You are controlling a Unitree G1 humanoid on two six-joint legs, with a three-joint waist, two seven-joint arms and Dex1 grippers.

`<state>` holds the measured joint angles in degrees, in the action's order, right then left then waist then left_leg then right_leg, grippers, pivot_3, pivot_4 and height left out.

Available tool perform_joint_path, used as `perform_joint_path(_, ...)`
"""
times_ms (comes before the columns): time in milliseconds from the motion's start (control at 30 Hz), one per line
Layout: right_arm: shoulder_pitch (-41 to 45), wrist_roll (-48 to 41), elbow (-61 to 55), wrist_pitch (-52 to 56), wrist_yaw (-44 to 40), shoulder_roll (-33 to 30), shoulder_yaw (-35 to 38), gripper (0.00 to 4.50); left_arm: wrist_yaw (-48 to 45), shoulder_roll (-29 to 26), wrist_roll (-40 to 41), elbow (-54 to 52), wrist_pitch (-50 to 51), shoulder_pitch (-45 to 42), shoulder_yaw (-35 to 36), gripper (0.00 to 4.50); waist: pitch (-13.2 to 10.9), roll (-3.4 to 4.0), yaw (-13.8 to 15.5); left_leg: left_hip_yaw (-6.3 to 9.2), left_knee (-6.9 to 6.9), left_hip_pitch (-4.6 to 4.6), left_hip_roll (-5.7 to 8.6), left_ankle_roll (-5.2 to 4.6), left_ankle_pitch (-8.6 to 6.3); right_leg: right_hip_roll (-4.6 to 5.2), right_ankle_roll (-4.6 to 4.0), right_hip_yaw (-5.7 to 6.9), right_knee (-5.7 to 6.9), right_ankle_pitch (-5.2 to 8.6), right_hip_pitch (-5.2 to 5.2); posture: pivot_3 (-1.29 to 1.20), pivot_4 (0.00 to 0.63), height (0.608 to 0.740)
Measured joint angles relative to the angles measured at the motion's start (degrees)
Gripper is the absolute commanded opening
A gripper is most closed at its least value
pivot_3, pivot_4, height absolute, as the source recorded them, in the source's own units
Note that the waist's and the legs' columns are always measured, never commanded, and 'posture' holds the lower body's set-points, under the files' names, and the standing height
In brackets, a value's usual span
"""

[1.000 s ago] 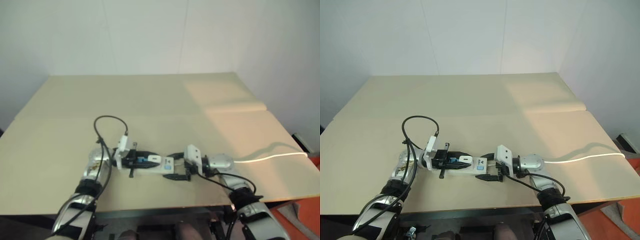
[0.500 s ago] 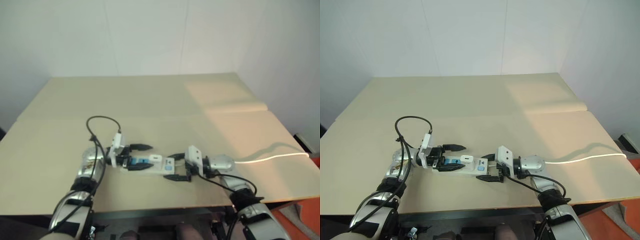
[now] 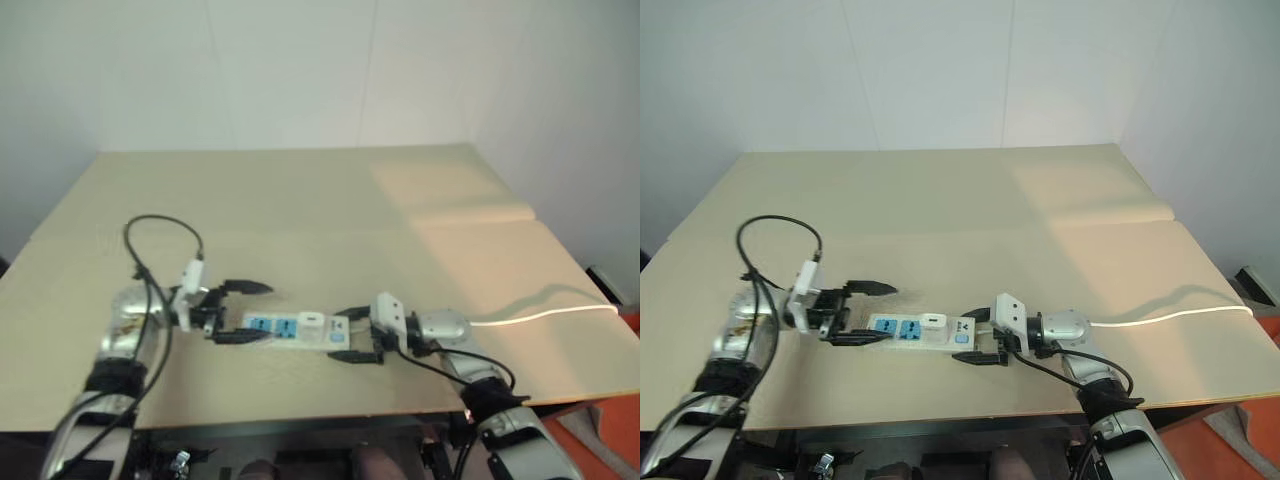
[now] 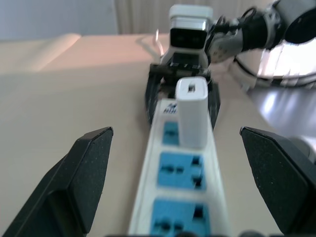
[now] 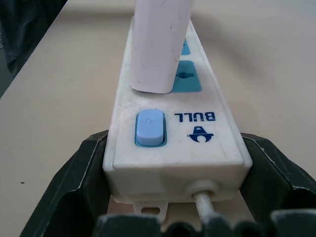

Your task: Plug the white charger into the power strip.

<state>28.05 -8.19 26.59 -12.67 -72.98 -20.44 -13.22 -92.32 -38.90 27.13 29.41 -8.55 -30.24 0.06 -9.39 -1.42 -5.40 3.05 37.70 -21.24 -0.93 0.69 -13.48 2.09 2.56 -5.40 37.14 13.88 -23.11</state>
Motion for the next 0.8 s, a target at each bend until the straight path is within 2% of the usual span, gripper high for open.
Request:
perform_joint_path(67,0.11,-0.22,-0.17,1.32,-0.23,-0.12,0.05,4.14,0.01,-2.99,-0.35,-0.23,-0.98,0.9,0.96,4.5,0.0,0.0,0.06,-0.01,0.0,0.01,0.01,0.0,0.0,0.02,0.0,0.0,-0.02,0.0,0.01,0.0,0.15,0.74)
perform_joint_path(133,0.08,0.14,-0.12,2.27,-0.81,-0.59,-0.27,4.47,0.09,-5.37,-1.97,-0.32,-2.47,1.9,1.42,4.5,-0.04,-0.04,0.16,-0.02,0.0,0.0,0.01,0.0,0.0,0.03,0.0,0.0,-0.02,0.0,-0.01,0.0,0.15,0.74)
perform_joint_path(367,0.05,-0.08,-1.79,5.05,-2.28,-1.47,0.15,4.47,0.47,-6.84,-2.29,-1.34,-2.61,4.11,4.24,4.5,-0.11,-0.15,1.35,-0.03,0.01,-0.11,-0.03,0.0,0.0,0.02,-0.03,0.05,-0.02,0.02,-0.12,0.0,0.15,0.74)
perform_joint_path(500,-3.18,-1.08,-6.18,4.48,-1.85,-3.99,0.78,4.47,0.42,-7.75,-1.51,-5.18,-1.13,6.93,5.74,4.5,-0.23,-0.15,1.58,-0.03,0.02,-0.37,0.01,0.0,0.0,0.1,-0.03,0.06,-0.03,0.01,-0.31,0.0,0.15,0.74)
perform_joint_path(633,-8.68,-6.43,-16.97,7.56,-5.07,-13.81,4.8,4.47,0.61,-11.18,-0.82,-8.45,-0.58,12.06,9.16,4.5,-0.39,-0.07,2.0,-0.07,0.15,-1.1,0.1,0.0,0.01,0.25,-0.09,0.03,0.02,-0.12,-1.05,0.0,0.15,0.74)
perform_joint_path(700,-10.27,-10.08,-22.45,9.86,-6.72,-18.69,8.34,4.47,0.96,-12.26,-0.3,-9.08,-0.12,14.13,10.93,4.5,-0.45,-0.1,2.2,-0.08,0.14,-1.08,0.08,0.0,0.01,0.25,-0.3,0.06,0.0,-0.24,-1.04,0.0,0.15,0.74)
perform_joint_path(800,-12.07,-13.69,-28.29,12.04,-6.67,-22.59,12.77,4.47,1.51,-13.05,0.06,-10.93,0.53,16.19,12.61,4.5,-0.49,-0.16,2.17,-0.11,0.14,-1.04,0.03,0.0,0.01,0.2,0.02,0.06,-0.01,-0.04,-1.01,0.0,0.15,0.74)
